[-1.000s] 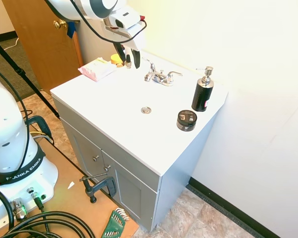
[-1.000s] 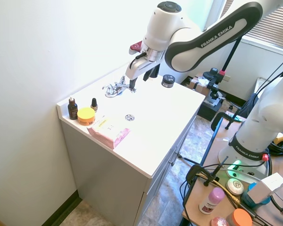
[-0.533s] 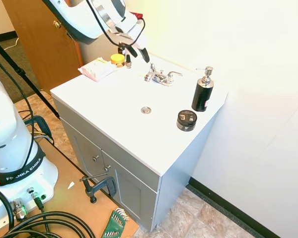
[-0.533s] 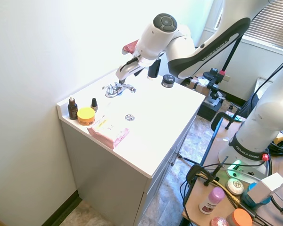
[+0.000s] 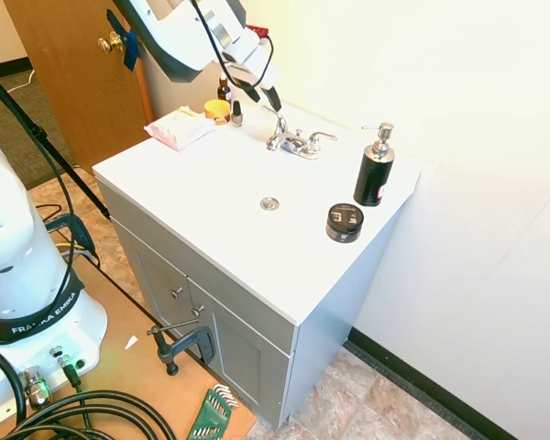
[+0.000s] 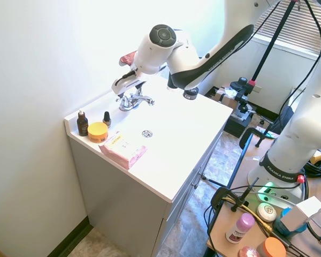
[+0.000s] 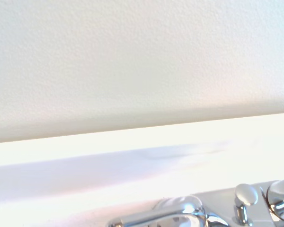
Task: Turn on the hot water
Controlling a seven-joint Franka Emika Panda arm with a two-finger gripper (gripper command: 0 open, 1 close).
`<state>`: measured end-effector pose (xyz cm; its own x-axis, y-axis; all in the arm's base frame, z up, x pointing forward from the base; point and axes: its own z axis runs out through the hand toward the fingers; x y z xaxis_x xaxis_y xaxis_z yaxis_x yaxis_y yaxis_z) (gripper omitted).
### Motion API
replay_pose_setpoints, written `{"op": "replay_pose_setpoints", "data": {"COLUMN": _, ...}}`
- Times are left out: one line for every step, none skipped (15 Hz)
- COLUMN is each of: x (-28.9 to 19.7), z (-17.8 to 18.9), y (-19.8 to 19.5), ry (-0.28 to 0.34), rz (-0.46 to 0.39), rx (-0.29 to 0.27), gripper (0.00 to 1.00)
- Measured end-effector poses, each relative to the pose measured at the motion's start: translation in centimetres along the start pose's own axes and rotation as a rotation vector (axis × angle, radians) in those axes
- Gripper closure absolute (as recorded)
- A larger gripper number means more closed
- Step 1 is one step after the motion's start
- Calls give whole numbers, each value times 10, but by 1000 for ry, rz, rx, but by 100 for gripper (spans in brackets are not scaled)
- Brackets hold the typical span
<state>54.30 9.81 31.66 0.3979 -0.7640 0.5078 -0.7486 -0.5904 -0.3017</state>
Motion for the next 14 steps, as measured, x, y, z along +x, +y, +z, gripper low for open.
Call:
{"op": "replay_pose_setpoints", "data": {"x": 1, "z": 5, "y": -5, "ry": 5, "rz": 0, "rx": 0, "gripper": 0}}
{"op": "replay_pose_setpoints", "data": {"x": 2, "z": 11, "y": -9, "ry": 7, "rz": 2, "rx": -3, "gripper": 0}}
{"op": "replay_pose_setpoints", "data": {"x": 2, "z": 16, "y": -14, "ry": 7, "rz": 4, "rx": -8, "gripper": 0}}
{"op": "replay_pose_setpoints", "data": {"x": 3, "z": 22, "y": -18, "ry": 8, "rz": 7, "rx": -12, "gripper": 0}}
{"op": "replay_pose_setpoints", "data": {"x": 3, "z": 27, "y": -20, "ry": 8, "rz": 9, "rx": -18, "gripper": 0}}
{"op": "replay_pose_setpoints", "data": {"x": 3, "z": 33, "y": -21, "ry": 7, "rz": 10, "rx": -27, "gripper": 0}}
{"op": "replay_pose_setpoints", "data": {"x": 2, "z": 38, "y": -20, "ry": 3, "rz": 12, "rx": -36, "gripper": 0}}
{"op": "replay_pose_setpoints", "data": {"x": 2, "z": 42, "y": -17, "ry": 1, "rz": 14, "rx": -43, "gripper": 0}}
{"op": "replay_pose_setpoints", "data": {"x": 5, "z": 43, "y": -15, "ry": 2, "rz": 19, "rx": -47, "gripper": 0}}
{"op": "replay_pose_setpoints", "data": {"x": 8, "z": 46, "y": -12, "ry": 5, "rz": 25, "rx": -54, "gripper": 0}}
{"op": "replay_pose_setpoints", "data": {"x": 12, "z": 48, "y": -7, "ry": 7, "rz": 32, "rx": -62, "gripper": 0}}
{"op": "replay_pose_setpoints", "data": {"x": 15, "z": 49, "y": -2, "ry": 4, "rz": 43, "rx": -70, "gripper": 0}}
{"op": "replay_pose_setpoints", "data": {"x": 16, "z": 48, "y": 4, "ry": -6, "rz": 56, "rx": -72, "gripper": 0}}
{"op": "replay_pose_setpoints", "data": {"x": 17, "z": 46, "y": 10, "ry": -17, "rz": 71, "rx": -78, "gripper": 0}}
